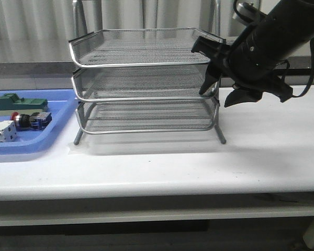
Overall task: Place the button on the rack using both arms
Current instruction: 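Reach the right gripper to the front edge of the middle wire tray, then close the right gripper on the middle tray's front rim, then pull the middle wire tray out toward the robot with the right gripper, then open the right gripper and withdraw it from the tray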
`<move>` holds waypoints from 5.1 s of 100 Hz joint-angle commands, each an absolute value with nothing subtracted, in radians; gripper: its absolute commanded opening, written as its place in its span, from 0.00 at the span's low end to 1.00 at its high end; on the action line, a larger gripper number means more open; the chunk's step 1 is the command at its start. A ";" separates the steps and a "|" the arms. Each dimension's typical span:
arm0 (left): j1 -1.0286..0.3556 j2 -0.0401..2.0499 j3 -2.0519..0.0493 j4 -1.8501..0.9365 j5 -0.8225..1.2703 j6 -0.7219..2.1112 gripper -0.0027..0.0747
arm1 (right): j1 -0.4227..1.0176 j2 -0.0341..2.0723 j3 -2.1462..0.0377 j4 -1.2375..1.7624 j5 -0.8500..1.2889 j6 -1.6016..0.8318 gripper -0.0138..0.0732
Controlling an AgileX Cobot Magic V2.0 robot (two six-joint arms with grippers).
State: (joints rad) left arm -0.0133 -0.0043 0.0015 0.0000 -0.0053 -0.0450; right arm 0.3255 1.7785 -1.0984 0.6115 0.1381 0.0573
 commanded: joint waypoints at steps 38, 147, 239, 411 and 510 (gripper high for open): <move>-0.011 -0.039 0.048 -0.006 -0.089 -0.054 0.01 | 0.326 1.737 -1.129 0.676 0.053 0.042 0.63; -0.011 -0.039 0.048 -0.006 -0.089 -0.054 0.01 | 0.326 1.794 -1.162 0.802 0.082 0.042 0.40; -0.011 -0.039 0.048 -0.006 -0.089 -0.054 0.01 | 0.326 1.792 -1.135 0.733 0.168 0.041 0.22; -0.011 -0.039 0.048 -0.006 -0.089 -0.054 0.01 | 0.385 1.339 -0.586 0.585 0.123 0.000 0.45; -0.011 -0.039 0.048 -0.006 -0.089 -0.054 0.01 | 0.168 0.844 -0.592 0.168 0.455 0.000 0.81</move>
State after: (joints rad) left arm -0.0133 -0.0043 0.0015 0.0000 -0.0053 -0.0450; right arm 0.2315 0.9100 -0.5631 0.2313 0.4530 0.0104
